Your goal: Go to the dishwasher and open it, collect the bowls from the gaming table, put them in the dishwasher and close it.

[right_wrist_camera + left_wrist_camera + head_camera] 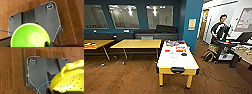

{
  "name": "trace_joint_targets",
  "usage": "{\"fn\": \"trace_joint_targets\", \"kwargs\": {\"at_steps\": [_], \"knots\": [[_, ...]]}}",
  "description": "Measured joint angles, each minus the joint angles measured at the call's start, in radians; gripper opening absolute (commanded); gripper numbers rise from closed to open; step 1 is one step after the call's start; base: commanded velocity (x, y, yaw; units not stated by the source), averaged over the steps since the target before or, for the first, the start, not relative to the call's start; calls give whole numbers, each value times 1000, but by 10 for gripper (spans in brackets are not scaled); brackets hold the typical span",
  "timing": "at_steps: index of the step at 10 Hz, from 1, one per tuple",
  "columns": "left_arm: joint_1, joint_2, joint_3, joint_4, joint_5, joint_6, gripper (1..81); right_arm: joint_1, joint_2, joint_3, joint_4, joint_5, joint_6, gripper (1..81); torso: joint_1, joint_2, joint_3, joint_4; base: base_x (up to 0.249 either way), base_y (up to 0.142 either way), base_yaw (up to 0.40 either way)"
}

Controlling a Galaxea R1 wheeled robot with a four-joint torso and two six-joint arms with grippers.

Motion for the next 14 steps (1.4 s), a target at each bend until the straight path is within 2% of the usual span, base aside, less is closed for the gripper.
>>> {"fn": "trace_joint_targets", "kwargs": {"at_steps": [4,8,14], "knots": [[-5,11,-2,0,-26,0,10,11,19,-6,-3,6,0,10,2,-1,0,0,0,0,0],[6,17,-2,1,-22,0,10,2,23,-8,-4,4,0,10,2,-1,0,0,0,0,-21],[23,34,-3,21,-18,1,10,11,26,-15,-6,5,0,10,2,-1,0,0,0,0,-326]]}}
